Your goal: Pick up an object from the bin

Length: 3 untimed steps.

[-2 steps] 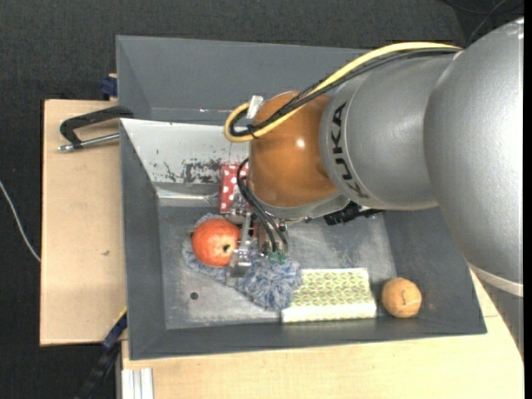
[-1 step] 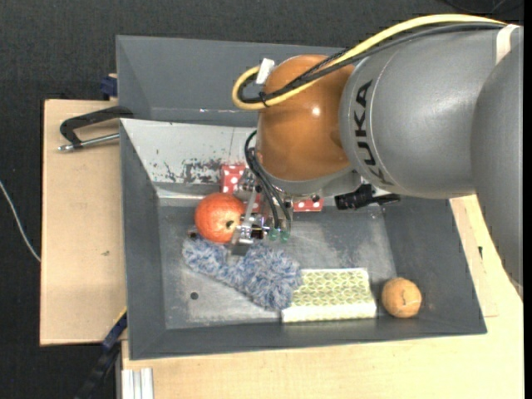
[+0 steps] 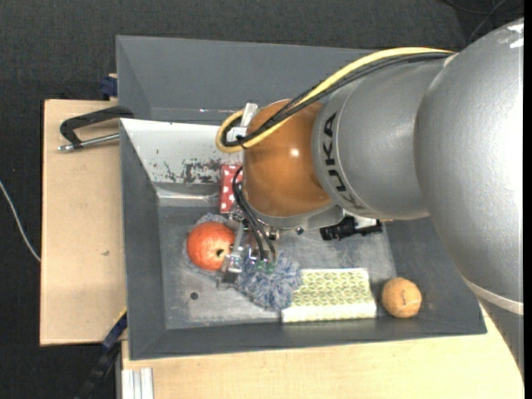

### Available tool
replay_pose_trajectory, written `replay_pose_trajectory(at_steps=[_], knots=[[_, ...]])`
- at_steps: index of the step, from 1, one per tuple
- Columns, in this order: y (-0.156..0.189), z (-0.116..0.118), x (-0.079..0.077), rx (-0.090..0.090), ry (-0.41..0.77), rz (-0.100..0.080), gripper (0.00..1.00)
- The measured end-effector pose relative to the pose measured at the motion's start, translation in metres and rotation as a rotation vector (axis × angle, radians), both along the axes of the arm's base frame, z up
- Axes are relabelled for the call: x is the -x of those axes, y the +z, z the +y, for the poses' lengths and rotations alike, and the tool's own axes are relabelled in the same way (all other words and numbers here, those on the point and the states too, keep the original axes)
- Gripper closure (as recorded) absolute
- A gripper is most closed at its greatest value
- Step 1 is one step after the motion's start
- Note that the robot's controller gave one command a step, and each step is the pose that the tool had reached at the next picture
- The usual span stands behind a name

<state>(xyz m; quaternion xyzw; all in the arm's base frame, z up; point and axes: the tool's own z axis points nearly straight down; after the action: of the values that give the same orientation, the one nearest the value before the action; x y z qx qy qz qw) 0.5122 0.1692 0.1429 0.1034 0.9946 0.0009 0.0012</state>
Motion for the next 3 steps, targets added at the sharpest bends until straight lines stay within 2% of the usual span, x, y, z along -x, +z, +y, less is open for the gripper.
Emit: replay_pose_trajectory(at_steps=[1, 2, 3], knots=[[-0.002, 0.003, -0.035, 0.001, 0.051, 0.003, 1.0], [0.012, 0.0, -0.054, 0.001, 0.081, -0.001, 1.0], [0.034, 0.024, -0.035, 0.001, -0.007, 0.015, 1.0]])
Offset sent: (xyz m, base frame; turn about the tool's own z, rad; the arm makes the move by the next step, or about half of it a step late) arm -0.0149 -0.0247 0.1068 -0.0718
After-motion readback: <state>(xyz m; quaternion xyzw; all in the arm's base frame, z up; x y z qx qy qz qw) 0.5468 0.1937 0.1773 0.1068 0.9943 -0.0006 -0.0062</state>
